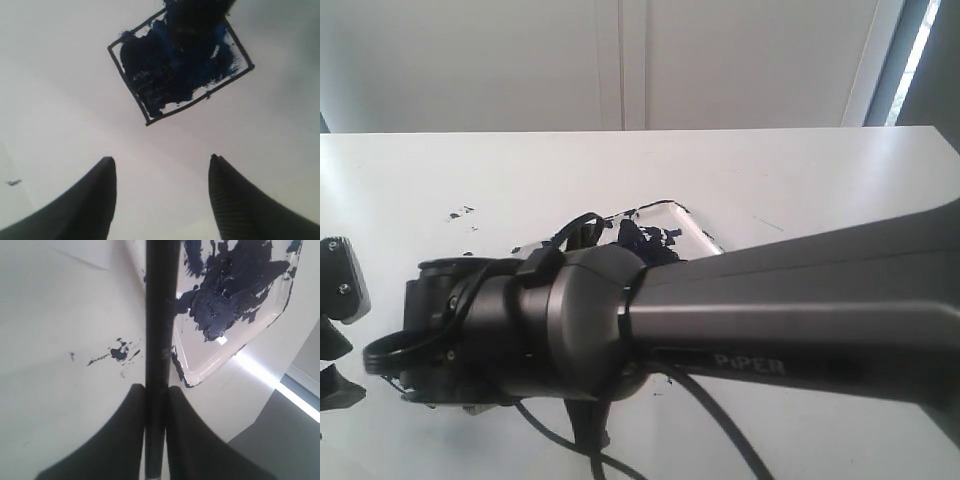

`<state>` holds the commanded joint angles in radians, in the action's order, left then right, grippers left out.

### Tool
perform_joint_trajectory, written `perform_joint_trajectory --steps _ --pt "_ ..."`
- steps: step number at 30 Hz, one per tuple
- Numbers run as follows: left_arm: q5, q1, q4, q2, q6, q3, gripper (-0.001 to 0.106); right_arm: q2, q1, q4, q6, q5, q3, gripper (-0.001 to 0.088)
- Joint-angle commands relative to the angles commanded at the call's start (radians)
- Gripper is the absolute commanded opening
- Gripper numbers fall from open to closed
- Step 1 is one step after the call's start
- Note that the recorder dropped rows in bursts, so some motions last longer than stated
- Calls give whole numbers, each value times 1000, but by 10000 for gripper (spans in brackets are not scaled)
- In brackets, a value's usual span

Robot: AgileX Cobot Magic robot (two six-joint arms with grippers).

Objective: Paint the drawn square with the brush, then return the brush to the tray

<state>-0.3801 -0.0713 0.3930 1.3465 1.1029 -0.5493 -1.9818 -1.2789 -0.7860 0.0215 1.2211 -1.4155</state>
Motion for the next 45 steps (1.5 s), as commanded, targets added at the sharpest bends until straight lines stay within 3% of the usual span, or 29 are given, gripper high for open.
perform_joint_trajectory --steps 5,7,13,29,38,45 --pt "-101 0 41 0 -128 0 590 4 45 4 -7 0 0 0" --pt "-83 0 89 0 -226 0 590 11 52 4 -7 0 0 0" --pt "-15 0 117 6 -338 0 590 30 52 6 -7 0 -2 0" --pt "44 0 113 155 -346 0 590 30 52 8 -15 0 -2 0" --pt "48 0 -62 293 -314 2 590 30 52 10 -21 0 -2 0" --pt "52 0 -289 310 -263 2 590 30 52 45 -11 0 -2 0"
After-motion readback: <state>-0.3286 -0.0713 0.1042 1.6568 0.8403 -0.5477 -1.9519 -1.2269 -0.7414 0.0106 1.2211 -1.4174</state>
